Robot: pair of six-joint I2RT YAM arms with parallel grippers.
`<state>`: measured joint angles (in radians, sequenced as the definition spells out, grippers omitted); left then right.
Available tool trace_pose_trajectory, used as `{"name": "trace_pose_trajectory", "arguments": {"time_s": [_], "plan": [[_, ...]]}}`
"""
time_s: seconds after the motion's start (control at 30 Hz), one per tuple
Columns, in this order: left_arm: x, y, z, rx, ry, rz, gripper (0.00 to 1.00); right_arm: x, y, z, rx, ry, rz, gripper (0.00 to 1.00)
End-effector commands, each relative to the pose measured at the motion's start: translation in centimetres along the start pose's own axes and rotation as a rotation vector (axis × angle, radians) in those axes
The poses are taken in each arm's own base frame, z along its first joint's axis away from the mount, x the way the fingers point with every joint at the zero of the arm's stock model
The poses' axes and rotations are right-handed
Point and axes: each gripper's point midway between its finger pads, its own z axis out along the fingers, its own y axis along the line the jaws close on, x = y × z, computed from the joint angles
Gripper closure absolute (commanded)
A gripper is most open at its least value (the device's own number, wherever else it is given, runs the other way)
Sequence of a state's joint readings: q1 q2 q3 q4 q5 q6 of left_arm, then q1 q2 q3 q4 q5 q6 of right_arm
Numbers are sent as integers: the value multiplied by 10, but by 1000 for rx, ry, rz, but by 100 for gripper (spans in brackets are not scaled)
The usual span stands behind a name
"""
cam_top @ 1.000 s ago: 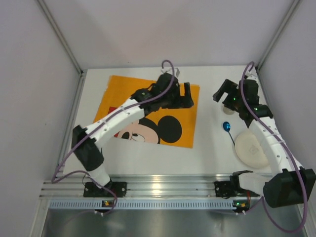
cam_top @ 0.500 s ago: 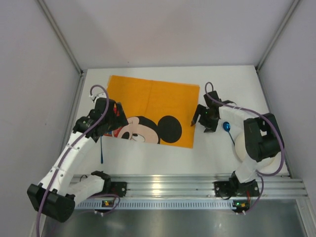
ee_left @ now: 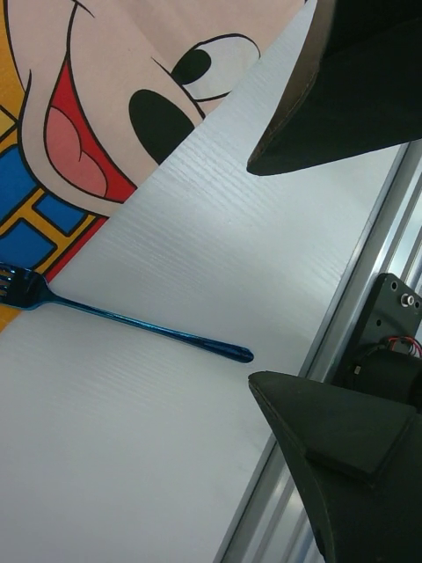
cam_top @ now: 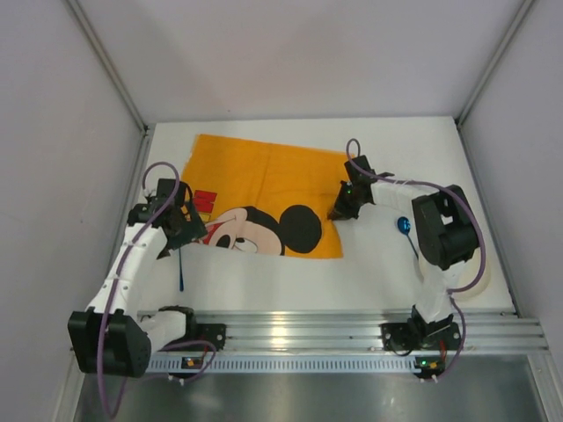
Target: Set the dinner table for one person
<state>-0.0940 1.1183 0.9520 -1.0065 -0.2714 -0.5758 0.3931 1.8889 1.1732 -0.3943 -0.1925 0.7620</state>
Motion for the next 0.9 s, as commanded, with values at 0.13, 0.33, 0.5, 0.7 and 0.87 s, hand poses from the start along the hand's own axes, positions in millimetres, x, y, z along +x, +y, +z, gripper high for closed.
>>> {"name": "trace_pose_trajectory", "arguments": {"time_s": [0.13, 0.33, 0.5, 0.7, 0.87], "plan": [[7, 9, 14, 3, 127, -44, 1, 2, -38, -8, 131, 1, -74, 100], [8, 9, 24, -13, 147, -52, 3, -42, -98, -54, 278, -105, -21, 100], [8, 6, 32, -16, 168, -34, 8, -60, -111, -55, 261, -98, 9, 100], [31, -15, 49, 65, 303, 22, 21, -54, -105, -47, 220, -50, 1, 86], [40, -40, 51, 134, 296, 133, 22, -47, -97, -52, 169, -25, -11, 65]]}}
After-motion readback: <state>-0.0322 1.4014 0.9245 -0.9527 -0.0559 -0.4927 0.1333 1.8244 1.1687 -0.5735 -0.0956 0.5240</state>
